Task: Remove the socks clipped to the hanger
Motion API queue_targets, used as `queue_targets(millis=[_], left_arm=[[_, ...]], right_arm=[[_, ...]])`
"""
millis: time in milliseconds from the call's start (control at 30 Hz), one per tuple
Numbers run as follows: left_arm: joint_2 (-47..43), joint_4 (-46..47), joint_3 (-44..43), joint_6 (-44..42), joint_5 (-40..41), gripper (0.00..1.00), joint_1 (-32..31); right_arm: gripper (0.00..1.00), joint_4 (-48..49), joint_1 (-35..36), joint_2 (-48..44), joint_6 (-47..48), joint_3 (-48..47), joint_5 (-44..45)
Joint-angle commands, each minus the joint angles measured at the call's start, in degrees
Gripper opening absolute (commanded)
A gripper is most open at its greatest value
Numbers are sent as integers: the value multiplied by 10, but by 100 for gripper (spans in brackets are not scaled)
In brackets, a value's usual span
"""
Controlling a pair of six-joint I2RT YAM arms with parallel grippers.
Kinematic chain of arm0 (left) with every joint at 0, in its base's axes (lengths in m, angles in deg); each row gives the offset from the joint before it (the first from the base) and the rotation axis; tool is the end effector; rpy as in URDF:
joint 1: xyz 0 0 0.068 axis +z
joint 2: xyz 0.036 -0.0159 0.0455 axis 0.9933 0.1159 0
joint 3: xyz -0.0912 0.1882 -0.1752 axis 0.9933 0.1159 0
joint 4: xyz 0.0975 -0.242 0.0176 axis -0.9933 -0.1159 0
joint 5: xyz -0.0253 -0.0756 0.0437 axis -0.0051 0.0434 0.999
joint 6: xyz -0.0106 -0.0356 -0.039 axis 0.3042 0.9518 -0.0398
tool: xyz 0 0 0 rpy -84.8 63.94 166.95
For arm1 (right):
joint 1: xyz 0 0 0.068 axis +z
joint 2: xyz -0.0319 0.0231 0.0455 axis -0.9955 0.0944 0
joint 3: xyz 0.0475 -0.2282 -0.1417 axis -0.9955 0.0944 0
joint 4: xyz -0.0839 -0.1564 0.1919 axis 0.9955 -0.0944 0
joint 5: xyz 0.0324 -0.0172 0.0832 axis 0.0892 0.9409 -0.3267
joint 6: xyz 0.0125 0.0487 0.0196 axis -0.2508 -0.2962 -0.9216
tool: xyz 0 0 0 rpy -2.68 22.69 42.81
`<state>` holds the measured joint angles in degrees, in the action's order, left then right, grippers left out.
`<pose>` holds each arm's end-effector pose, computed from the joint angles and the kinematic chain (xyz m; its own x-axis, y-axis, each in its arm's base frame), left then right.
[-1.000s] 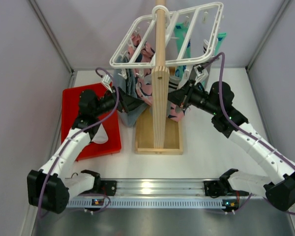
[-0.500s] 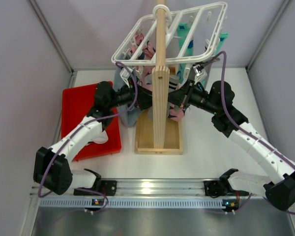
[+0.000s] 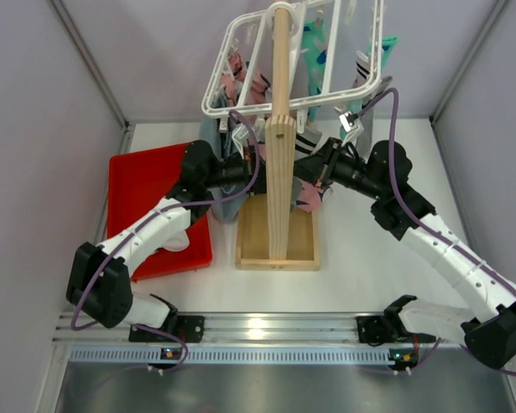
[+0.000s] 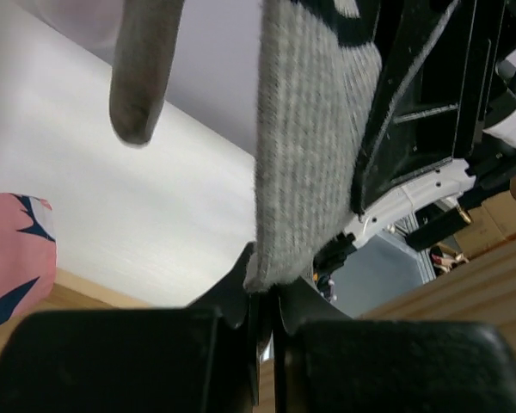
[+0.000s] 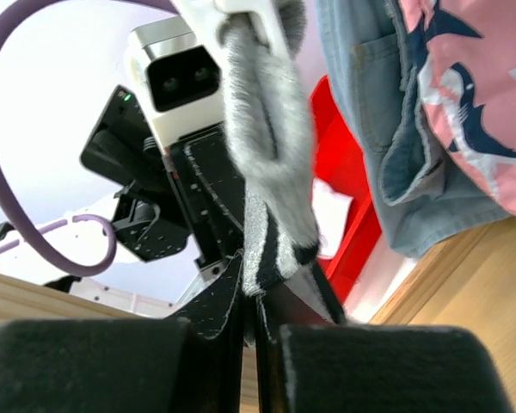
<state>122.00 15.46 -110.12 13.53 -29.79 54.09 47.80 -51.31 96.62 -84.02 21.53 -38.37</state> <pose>0.2653 -0.1816 0.3493 -0.5727 -0.1155 -0.8116 0.8121 0.0554 -0.5809 0.2068 0.1541 0.4058 -0.5985 0.3695 -0.7108 -0.6115 0.3624 0.7033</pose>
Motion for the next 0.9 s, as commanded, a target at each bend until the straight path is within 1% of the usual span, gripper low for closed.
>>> queue_targets(millis=[0, 100, 133, 200, 233, 267, 333, 467, 633, 733, 867], left_arm=[[0, 34, -23, 20, -19, 0, 0], [-9, 34, -19, 34, -16, 0, 0], [-11, 34, -19, 39, -17, 0, 0], [-18, 33, -17, 45, -19, 0, 0], [-18, 34, -15, 49, -22, 0, 0], [-20, 34, -15, 51, -27, 0, 0], [-21, 34, -15, 57, -33, 0, 0], [-24, 34, -17, 64, -41, 0, 0], [-26, 33, -18, 67, -49, 0, 0], [-25, 34, -19, 68, -52, 0, 0], [-20, 34, -26, 72, -54, 0, -1]], right_arm=[[3, 6, 7, -23, 29, -27, 34], [19, -48, 6, -39, 66, -34, 73], [33, -62, 6, -48, 78, -37, 83], [46, -96, 6, -57, 110, -50, 117], [55, -106, 6, -63, 122, -57, 128], [58, -126, 6, -65, 146, -74, 139], [61, -133, 4, -64, 165, -90, 148], [63, -136, 3, -55, 192, -132, 107], [63, -102, 3, -71, 208, -130, 104], [62, -84, 4, -75, 206, -128, 99], [61, -81, 3, -54, 201, -160, 39]])
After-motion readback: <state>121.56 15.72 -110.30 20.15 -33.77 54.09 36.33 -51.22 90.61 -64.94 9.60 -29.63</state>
